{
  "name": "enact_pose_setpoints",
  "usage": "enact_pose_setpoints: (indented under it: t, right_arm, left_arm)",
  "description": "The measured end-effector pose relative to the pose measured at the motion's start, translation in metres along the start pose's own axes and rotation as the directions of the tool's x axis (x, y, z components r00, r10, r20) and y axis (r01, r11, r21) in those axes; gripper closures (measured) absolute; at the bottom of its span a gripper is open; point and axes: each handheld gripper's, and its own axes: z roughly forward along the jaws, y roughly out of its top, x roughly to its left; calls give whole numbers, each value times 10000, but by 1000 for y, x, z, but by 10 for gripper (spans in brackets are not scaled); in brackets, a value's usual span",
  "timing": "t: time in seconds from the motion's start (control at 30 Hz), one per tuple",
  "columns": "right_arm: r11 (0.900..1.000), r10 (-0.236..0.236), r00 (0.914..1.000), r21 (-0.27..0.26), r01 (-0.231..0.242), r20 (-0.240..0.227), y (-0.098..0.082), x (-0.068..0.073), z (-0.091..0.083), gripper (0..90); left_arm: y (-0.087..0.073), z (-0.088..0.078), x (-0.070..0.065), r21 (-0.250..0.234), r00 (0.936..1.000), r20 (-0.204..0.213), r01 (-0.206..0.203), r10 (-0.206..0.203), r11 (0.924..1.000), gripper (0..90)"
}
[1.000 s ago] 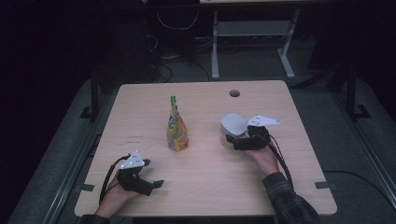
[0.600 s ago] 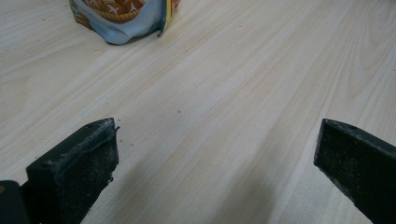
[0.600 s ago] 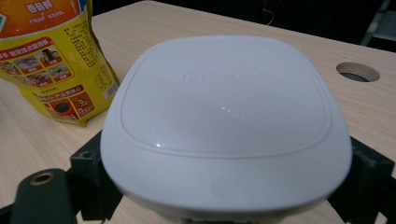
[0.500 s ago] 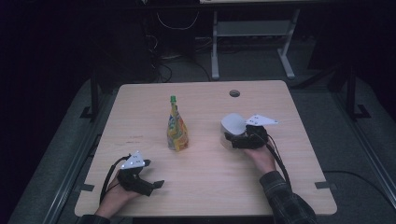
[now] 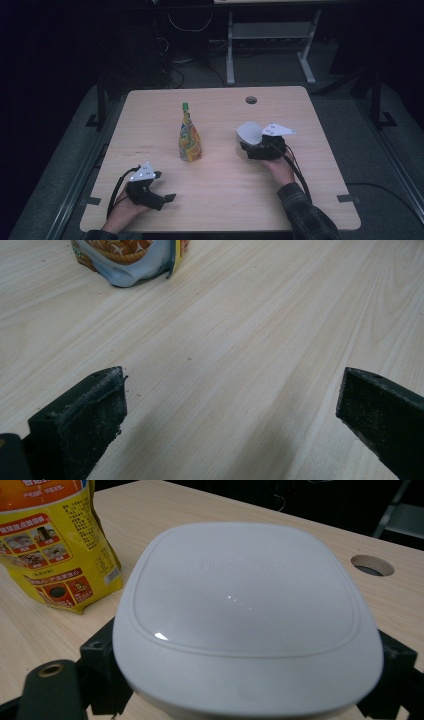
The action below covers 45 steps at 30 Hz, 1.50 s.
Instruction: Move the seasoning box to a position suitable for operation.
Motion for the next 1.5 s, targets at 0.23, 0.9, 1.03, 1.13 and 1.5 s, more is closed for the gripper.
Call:
enact_pose_setpoints:
  t: [0.23,0.9,1.03,1.13,1.5]
  right_arm:
    - [10000,19,10000,60,-19,-17,0,1,-2,151]
    - [9987,-506,9888,-32,506,-1401,6,20,-24,151]
    - [9986,-521,9832,8,531,-1747,6,25,-28,152]
    - [9968,-784,9741,-24,797,-2120,6,33,-33,152]
    - [9925,-1165,9488,5,1220,-2937,-2,52,-39,153]
  left_arm:
    - [0,0,0,7,10000,8,-13,13,10000,0]
    - [-1,0,1,-13,10000,20,84,-84,10000,0]
    - [0,-1,1,6,10000,13,48,-48,10000,0]
    - [-1,-1,0,-36,10000,16,90,-89,10000,0]
    - [-1,-1,0,-35,10000,43,70,-70,10000,0]
